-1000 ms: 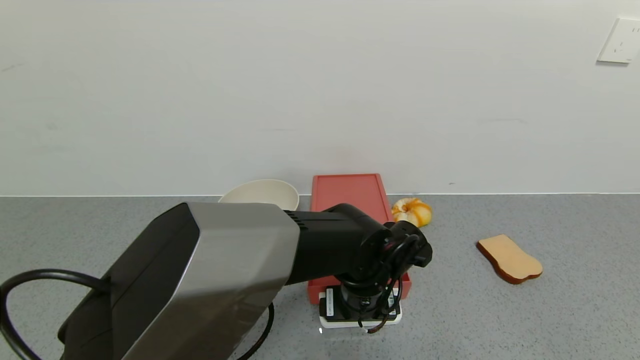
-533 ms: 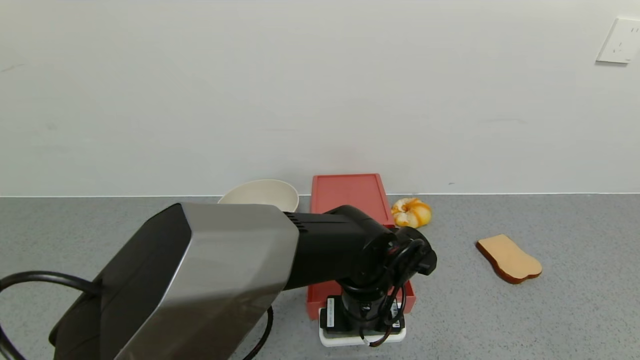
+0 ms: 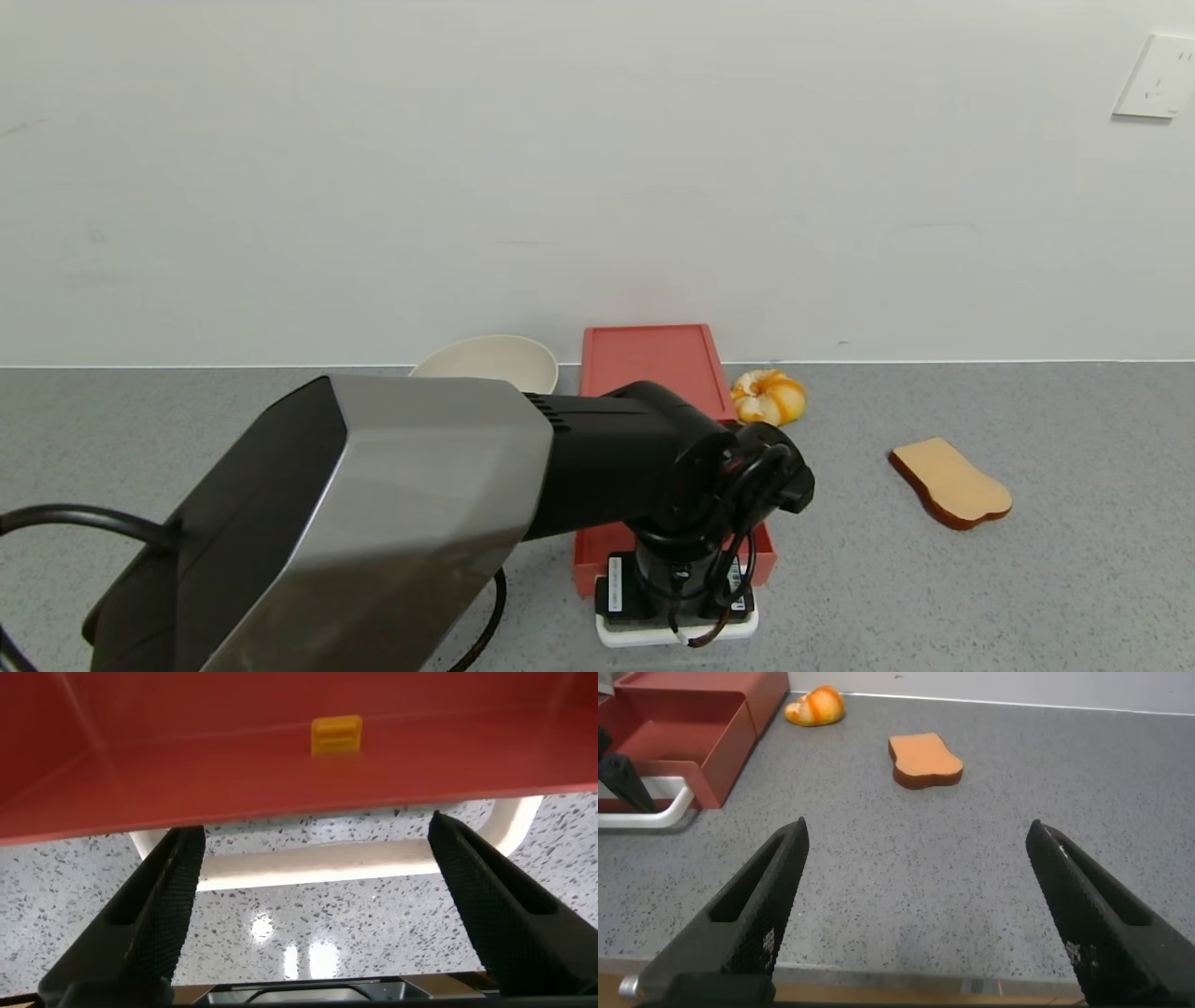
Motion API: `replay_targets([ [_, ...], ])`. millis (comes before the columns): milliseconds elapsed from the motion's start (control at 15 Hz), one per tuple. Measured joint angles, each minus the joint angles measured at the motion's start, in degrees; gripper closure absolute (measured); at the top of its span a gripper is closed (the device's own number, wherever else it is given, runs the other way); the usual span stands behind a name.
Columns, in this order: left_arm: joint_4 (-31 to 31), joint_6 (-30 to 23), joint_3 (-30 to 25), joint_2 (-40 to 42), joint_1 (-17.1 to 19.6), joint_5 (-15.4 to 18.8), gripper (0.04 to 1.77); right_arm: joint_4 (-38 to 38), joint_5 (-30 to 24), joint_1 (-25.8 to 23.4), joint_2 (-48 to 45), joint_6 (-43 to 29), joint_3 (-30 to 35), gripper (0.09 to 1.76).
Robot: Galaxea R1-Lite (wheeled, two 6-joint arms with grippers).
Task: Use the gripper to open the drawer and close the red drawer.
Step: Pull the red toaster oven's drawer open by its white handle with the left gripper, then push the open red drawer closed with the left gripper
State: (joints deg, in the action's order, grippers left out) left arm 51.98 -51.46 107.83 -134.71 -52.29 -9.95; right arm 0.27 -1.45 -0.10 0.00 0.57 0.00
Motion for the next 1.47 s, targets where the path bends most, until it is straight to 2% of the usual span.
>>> replay_targets([
  [333, 0.4, 0.0, 0.0, 1.6, 0.0, 0.0, 0.09, 0.0, 0.0, 0.0, 0.0, 0.0, 0.0, 0.14],
  [600, 3.5, 0.4, 0.6, 6.6, 0.5, -0.2, 0.09, 0.0, 0.0, 0.0, 0.0, 0.0, 0.0, 0.14],
  [800, 4.4, 4.6, 0.4, 11.9, 1.8, -0.1, 0.09, 0.0, 0.0, 0.0, 0.0, 0.0, 0.0, 0.14],
  [933, 4.4, 8.7, 0.0, 15.7, 3.3, 2.4, 0.09, 0.0, 0.0, 0.0, 0.0, 0.0, 0.0, 0.14],
  [1133, 2.8, 17.9, -2.2, 21.5, 7.1, 8.6, 0.09, 0.0, 0.0, 0.0, 0.0, 0.0, 0.0, 0.14],
  [1333, -5.4, 21.9, -8.3, 26.1, 12.0, 13.8, 0.09, 0.0, 0.0, 0.0, 0.0, 0.0, 0.0, 0.14],
  [1467, -13.0, 25.9, -14.8, 28.9, 14.6, 17.2, 0.09, 0.0, 0.0, 0.0, 0.0, 0.0, 0.0, 0.14],
])
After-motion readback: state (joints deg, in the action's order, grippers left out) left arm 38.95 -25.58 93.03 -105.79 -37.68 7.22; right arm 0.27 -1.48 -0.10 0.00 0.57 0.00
